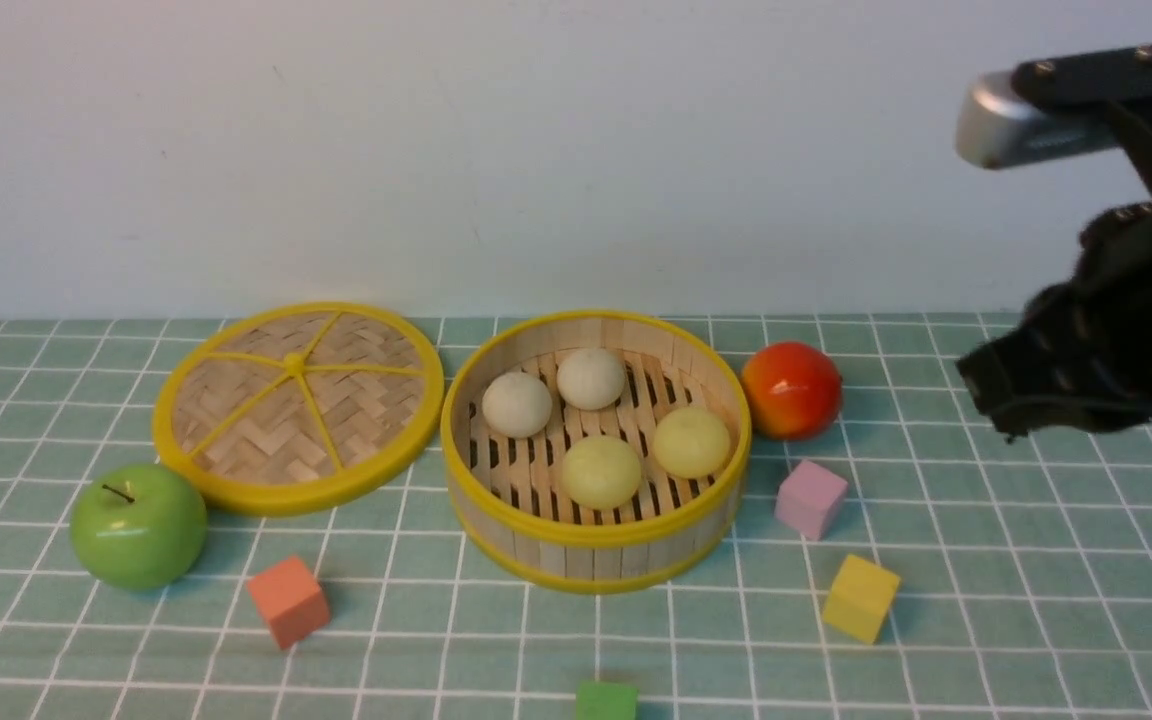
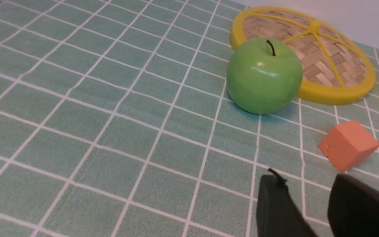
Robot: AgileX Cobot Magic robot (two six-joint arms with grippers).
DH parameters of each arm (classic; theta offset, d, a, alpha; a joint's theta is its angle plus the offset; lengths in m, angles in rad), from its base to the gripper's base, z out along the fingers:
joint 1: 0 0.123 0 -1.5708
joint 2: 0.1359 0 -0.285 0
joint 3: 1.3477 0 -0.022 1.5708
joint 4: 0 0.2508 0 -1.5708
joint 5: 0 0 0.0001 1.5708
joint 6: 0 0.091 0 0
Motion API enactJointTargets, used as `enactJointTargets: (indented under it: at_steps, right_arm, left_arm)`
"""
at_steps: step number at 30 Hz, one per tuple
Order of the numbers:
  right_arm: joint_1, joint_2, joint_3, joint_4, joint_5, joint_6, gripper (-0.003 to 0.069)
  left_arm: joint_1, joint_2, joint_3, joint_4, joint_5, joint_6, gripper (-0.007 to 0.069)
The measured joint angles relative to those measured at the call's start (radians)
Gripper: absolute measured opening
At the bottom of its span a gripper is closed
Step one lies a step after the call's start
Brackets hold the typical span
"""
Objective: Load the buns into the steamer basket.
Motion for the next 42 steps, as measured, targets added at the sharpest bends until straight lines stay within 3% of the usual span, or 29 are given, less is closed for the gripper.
enactJointTargets:
  at_steps: [4, 8, 13, 22, 42]
  right_arm:
    - [0.000, -0.122, 0.109, -0.092, -0.113, 0.063, -0.0020]
    - [0.000, -0.302, 0.301, -0.208, -0.421, 0.157, -0.0020]
    - [0.000, -0.495, 0.479, -0.229, -0.620, 0.220, -0.0020]
    - [0.000, -0.745, 0.623, -0.233, -0.644, 0.228, -0.0016]
    - [0.000, -0.772, 0.627, -0.233, -0.651, 0.228, -0.0001]
  left_arm:
    - [0.000, 0.000, 0.000, 0.000, 0.000, 0.000, 0.0237]
    - [0.000, 0.000, 0.000, 0.000, 0.000, 0.000, 0.0237]
    - [0.000, 0.000, 0.000, 0.000, 0.000, 0.000, 0.0237]
    - [0.000, 0.000, 0.000, 0.000, 0.000, 0.000, 0.0237]
    - [0.000, 0.000, 0.000, 0.000, 0.000, 0.000, 0.0237]
